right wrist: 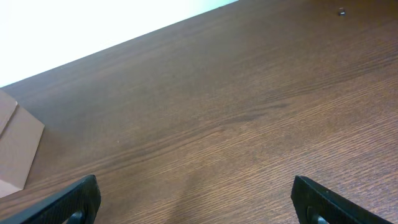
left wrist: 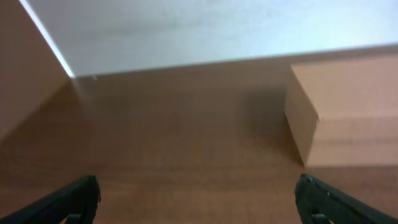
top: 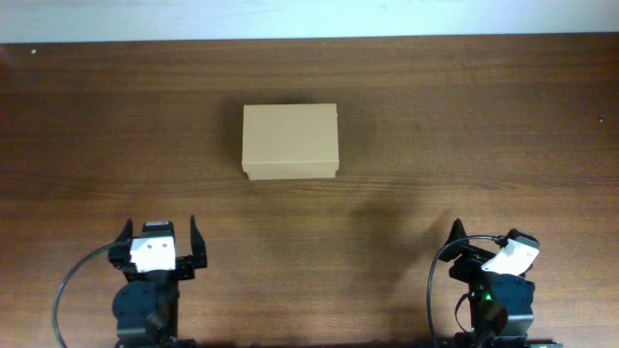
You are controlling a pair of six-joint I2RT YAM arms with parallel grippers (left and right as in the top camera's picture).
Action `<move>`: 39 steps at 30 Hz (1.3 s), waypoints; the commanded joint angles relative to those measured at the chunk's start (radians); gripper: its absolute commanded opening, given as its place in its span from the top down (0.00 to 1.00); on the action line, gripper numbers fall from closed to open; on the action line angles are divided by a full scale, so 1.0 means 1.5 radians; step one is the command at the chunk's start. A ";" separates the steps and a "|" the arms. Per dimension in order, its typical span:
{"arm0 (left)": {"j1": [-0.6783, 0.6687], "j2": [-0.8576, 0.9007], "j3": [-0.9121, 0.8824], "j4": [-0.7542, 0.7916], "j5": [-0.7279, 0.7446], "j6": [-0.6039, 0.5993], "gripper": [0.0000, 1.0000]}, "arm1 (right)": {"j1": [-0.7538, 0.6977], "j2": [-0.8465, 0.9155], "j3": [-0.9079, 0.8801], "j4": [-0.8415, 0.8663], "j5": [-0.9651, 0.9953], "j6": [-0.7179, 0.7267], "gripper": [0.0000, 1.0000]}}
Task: Pack container
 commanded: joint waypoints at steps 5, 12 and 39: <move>-0.004 -0.009 -0.075 0.007 0.023 0.005 0.00 | -0.004 -0.007 -0.005 -0.001 0.004 0.003 0.01; -0.004 -0.009 -0.082 0.017 0.023 0.006 0.00 | -0.004 -0.007 -0.005 -0.001 0.004 0.003 0.01; -0.004 -0.009 -0.082 0.017 0.023 0.006 0.00 | -0.004 -0.007 -0.005 -0.001 0.004 0.003 0.01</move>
